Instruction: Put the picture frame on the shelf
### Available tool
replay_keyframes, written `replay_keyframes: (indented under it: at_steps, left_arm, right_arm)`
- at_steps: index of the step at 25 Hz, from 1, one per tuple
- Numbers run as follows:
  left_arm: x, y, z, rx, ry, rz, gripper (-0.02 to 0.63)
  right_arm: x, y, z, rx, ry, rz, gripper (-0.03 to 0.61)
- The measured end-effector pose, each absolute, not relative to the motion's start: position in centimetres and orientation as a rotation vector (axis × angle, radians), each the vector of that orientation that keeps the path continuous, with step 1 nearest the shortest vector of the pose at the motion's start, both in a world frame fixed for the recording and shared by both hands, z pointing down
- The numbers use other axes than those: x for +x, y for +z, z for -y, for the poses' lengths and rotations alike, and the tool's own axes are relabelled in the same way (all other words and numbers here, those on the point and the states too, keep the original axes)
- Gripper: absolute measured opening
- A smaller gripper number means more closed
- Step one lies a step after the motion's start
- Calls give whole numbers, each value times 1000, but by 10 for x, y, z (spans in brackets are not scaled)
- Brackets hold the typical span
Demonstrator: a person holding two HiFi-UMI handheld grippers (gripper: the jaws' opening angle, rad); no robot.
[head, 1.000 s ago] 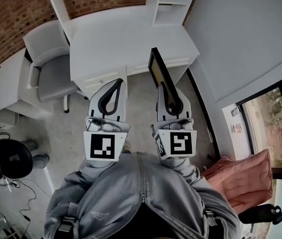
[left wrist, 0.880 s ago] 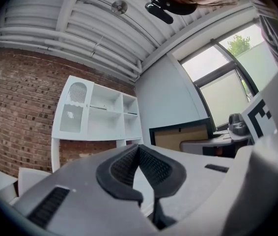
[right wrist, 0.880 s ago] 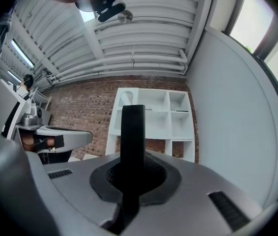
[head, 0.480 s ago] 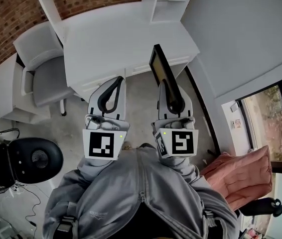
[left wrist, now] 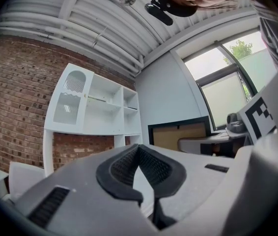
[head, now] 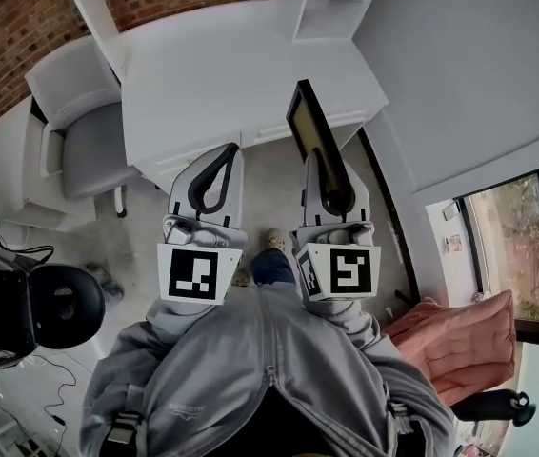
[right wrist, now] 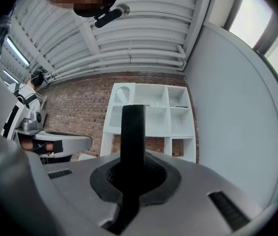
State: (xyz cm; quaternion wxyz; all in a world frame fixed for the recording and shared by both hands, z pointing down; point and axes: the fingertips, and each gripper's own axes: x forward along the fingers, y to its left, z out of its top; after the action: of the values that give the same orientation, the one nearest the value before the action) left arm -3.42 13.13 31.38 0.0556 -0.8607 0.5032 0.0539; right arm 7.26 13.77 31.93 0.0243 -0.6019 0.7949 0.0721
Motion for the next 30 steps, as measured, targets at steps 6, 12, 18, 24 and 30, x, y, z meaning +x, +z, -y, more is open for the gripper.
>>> replay_keyframes:
  at_steps: [6,12,18,24,30]
  left_arm:
    - [-20,311,-92,-2584,164,-1567,6]
    - [7,305,-42,-2551,171,-1615,6]
    - [29,300,-4,-2499,182,-1666,6]
    - [43,301,12,-2452,177,-1730,6]
    - [42,302,23,-2418,174,-1778,6]
  right_arm:
    - [90,316,-93,-1829,236,-2477,34]
    - [118,307,-40,-1796,263,-2504,34]
    - [139,302,2,-1730,291,-2534,34]
    - [155,300,23,-1657,299,-2565,35]
    - [157,306,39,-1615,280,-2596,34]
